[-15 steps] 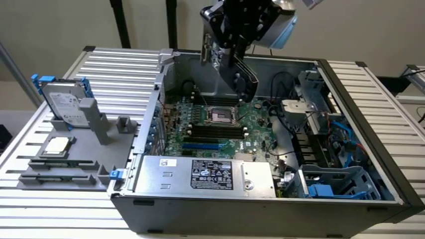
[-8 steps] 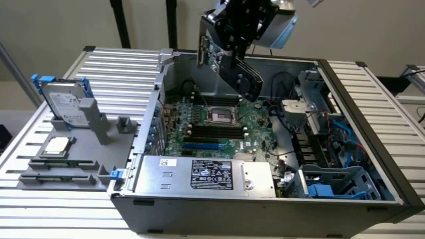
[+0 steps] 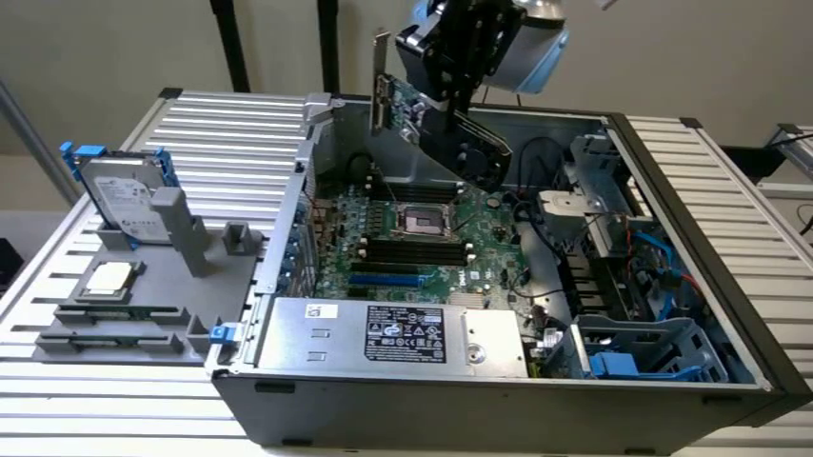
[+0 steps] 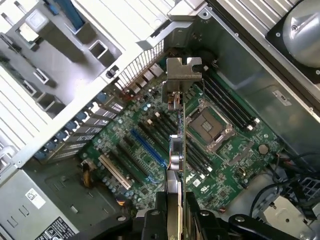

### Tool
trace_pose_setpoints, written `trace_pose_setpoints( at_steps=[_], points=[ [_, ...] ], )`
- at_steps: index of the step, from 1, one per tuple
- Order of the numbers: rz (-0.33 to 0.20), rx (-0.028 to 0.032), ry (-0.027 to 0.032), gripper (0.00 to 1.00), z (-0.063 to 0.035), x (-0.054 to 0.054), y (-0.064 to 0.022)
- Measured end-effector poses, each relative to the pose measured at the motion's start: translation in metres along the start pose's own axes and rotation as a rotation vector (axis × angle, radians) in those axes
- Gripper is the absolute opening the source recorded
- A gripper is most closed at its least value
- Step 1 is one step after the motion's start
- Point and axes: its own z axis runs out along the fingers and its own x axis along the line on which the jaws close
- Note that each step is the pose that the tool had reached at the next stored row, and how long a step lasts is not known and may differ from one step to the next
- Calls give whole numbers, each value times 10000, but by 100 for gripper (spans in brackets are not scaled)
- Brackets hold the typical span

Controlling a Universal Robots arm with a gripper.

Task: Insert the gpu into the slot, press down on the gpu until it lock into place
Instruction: 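Insert the gpu into the slot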

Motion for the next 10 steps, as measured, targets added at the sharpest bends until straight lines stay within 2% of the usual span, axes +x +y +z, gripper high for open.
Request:
trace_pose_setpoints(
  at_steps=[10],
  points=[
    [-1813, 80, -1, 26, 27, 0, -1]
  ],
)
